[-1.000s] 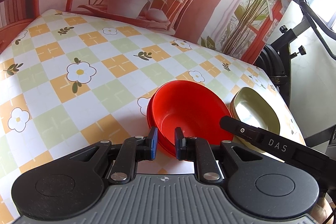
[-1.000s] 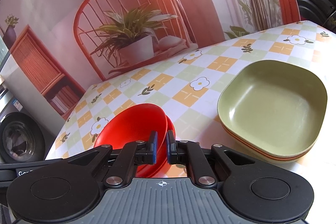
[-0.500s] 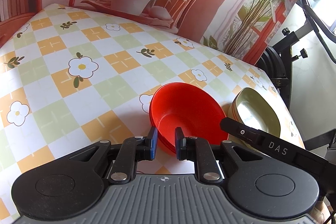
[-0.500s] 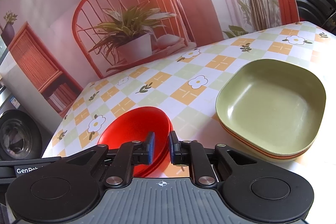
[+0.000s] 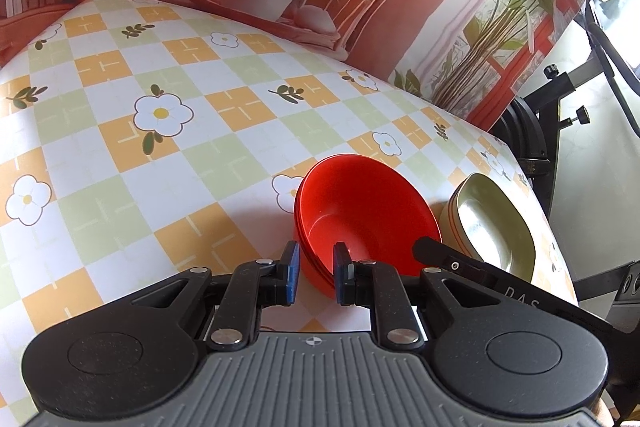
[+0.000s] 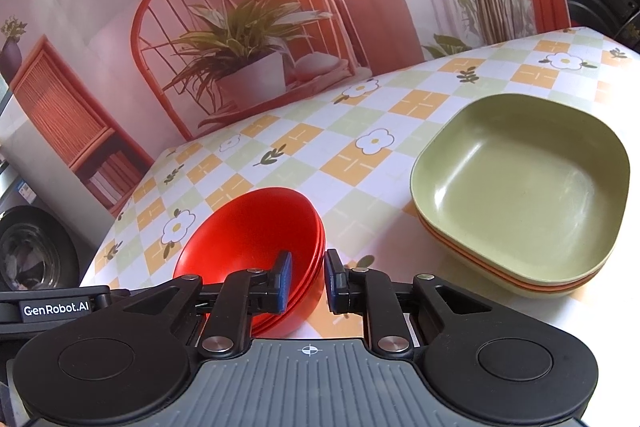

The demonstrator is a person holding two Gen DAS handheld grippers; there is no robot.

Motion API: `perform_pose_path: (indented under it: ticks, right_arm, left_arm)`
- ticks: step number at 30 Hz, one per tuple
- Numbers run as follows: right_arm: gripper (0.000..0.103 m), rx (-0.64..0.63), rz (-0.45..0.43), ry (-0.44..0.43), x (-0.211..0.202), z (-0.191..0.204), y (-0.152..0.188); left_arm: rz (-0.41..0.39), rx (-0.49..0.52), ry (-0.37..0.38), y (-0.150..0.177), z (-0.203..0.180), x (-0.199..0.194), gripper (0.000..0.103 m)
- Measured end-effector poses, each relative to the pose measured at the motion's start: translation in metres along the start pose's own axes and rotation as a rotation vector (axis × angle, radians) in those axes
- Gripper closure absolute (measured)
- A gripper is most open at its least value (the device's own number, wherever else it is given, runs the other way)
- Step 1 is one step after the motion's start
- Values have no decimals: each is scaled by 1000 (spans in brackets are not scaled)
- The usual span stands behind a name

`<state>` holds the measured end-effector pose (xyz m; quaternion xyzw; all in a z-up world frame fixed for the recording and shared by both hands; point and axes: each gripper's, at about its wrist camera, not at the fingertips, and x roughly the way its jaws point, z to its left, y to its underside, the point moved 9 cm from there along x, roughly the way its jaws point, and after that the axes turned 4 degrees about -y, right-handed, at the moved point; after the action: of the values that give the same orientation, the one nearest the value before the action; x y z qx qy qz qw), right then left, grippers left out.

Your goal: Organize plates and bowls

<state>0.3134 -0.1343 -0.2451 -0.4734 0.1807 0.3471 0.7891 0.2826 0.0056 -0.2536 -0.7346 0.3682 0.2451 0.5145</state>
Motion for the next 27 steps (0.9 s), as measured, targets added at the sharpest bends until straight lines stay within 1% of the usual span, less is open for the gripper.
perform_pose_path:
  ticks: [18,27]
  right_arm:
    - [85,32,15,-27,12,-3,1]
    - [85,28,12,-34,13,-4,0]
  left_arm:
    - [33,-36,0,-11,5,26,84]
    - [33,-41,3,-12,3,34,85]
